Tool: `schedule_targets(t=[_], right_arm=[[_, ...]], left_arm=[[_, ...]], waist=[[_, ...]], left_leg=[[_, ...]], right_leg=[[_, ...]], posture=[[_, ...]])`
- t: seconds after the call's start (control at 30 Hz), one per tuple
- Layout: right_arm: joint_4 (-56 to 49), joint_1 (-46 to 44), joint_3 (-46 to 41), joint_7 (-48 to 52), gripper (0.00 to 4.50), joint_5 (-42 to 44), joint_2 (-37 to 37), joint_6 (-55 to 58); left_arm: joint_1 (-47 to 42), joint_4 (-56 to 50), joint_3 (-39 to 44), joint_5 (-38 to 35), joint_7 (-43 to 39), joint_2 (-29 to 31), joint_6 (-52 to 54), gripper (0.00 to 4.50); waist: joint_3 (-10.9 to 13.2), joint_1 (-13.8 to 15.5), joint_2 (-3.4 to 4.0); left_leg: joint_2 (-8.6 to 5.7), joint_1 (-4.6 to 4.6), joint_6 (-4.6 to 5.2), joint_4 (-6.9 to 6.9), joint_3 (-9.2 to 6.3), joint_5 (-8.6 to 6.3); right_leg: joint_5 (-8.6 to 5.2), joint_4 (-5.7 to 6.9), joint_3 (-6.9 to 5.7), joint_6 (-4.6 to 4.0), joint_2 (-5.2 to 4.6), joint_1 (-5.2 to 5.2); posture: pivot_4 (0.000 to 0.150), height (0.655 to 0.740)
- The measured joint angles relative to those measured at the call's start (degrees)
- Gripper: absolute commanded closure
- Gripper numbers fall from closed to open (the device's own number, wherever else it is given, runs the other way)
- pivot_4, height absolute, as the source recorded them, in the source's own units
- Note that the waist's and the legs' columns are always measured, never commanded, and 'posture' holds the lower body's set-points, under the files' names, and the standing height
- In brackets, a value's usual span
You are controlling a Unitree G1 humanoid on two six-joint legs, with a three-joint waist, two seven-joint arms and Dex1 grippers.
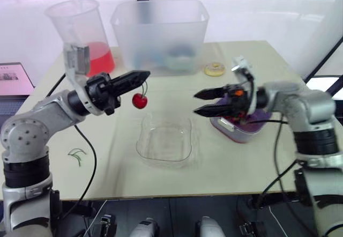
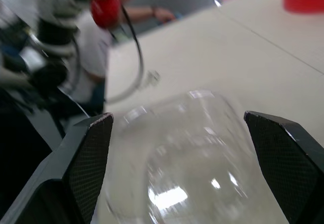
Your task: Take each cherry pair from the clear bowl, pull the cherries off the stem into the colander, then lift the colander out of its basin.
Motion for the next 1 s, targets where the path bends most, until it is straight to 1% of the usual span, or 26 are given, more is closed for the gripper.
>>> schedule_targets(t=[0.1,0.4,0.53,0.8,0.83,0.87,1.0], right_arm=[[-3.48,-0.02,-1.04,-3.50,0.09,3.69,4.60,1.01],[-4.53,-0.03,1.28,-10.62,0.09,5.41,13.70,0.56],[-5.75,-0.04,2.60,-14.61,0.09,5.52,19.11,-0.56],[-6.09,-0.03,3.10,-16.66,0.09,7.11,19.90,-0.65],[-6.09,-0.03,3.09,-16.81,0.65,7.26,20.09,-0.62],[-6.09,-0.03,3.09,-17.07,0.97,7.47,20.35,-0.60],[-6.09,-0.04,3.10,-17.98,2.91,8.45,21.02,-0.56]], left_arm=[[-0.17,-0.54,-0.37,-1.07,0.78,-0.47,0.07,4.50],[-0.19,-2.38,-1.24,-2.02,1.11,-0.46,0.23,4.50],[-0.18,-2.74,-1.60,-2.04,2.08,-0.96,0.19,4.50],[-0.18,-2.74,-2.23,-2.02,2.29,-1.29,0.18,4.50],[-0.18,-2.71,-2.37,-2.00,2.24,-1.29,0.18,4.50],[-0.20,-2.65,-2.48,-1.97,2.17,-1.29,0.15,4.50],[-0.35,-2.40,-2.90,-1.84,1.80,-1.30,0.13,4.50]], waist=[[0.00,0.00,0.00],[-0.01,-0.37,0.00],[-0.01,-0.37,0.00],[-0.01,-0.39,0.00],[-0.01,-0.46,0.00],[-0.01,-0.56,0.00],[-0.01,-0.77,0.00]], left_leg=[[-0.01,0.00,0.00,0.01,-0.04,0.00],[0.02,0.01,0.00,-0.01,-0.04,0.00],[0.01,0.01,0.00,0.00,-0.06,0.00],[0.00,0.01,0.00,0.00,-0.08,0.00],[0.00,0.01,0.00,0.00,-0.08,0.00],[0.00,0.01,0.00,-0.01,-0.09,0.00],[0.00,0.01,0.00,-0.01,-0.09,0.00]], right_leg=[[0.00,0.01,-0.01,0.00,0.01,0.02],[0.00,0.04,0.00,0.00,0.02,-0.02],[0.00,0.07,0.00,0.00,0.02,-0.01],[0.00,0.11,0.00,-0.01,0.02,-0.01],[0.00,0.11,0.00,-0.01,0.02,-0.01],[0.00,0.11,0.00,-0.01,0.02,-0.01],[0.00,0.11,0.00,-0.01,0.02,-0.01]], posture=[[0.150,0.7400],[0.150,0.7400],[0.150,0.7400],[0.150,0.7400],[0.150,0.7400],[0.150,0.7400],[0.150,0.7400]])
